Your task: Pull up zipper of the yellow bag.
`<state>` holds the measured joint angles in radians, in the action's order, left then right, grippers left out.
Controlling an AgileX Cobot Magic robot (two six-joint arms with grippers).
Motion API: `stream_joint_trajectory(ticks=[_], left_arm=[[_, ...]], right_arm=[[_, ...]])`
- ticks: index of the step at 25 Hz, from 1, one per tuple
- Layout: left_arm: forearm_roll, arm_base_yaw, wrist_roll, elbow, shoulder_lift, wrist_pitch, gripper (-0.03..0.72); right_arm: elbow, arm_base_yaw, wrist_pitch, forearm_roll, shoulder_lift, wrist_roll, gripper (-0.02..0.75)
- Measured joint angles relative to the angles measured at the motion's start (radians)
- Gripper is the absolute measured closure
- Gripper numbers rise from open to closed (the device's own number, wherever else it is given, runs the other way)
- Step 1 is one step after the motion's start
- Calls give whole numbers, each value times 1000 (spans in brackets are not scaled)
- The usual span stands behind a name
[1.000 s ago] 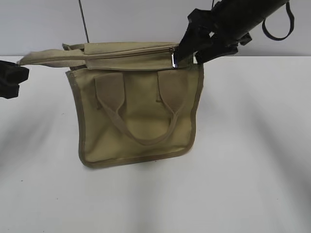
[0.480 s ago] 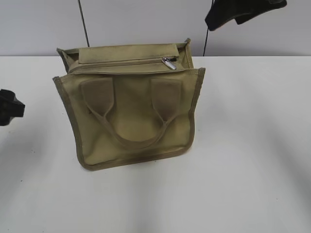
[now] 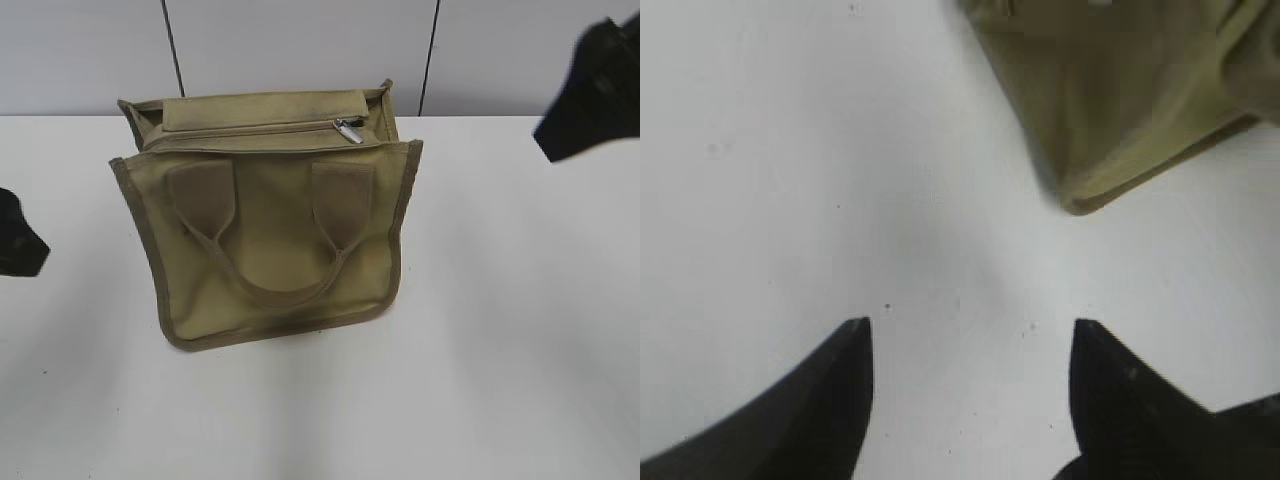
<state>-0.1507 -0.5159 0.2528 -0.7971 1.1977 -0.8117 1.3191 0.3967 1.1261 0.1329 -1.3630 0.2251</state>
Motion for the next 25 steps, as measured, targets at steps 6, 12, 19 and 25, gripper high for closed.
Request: stream_joint_trajectory(ticks=[6, 12, 19, 25], left_arm=[[87, -2, -116, -40, -302, -212, 153], [138, -3, -133, -9, -687, -378, 120], [151, -3, -140, 102, -1033, -409, 120], [151, -3, -185, 215, -1131, -393, 120]], right_arm=[[-302, 0, 3, -1, 352, -6, 127], [-561, 0, 80, -2, 751, -40, 119], [-741, 0, 95, -2, 1083, -92, 120], [-811, 0, 91, -3, 1158, -97, 141]])
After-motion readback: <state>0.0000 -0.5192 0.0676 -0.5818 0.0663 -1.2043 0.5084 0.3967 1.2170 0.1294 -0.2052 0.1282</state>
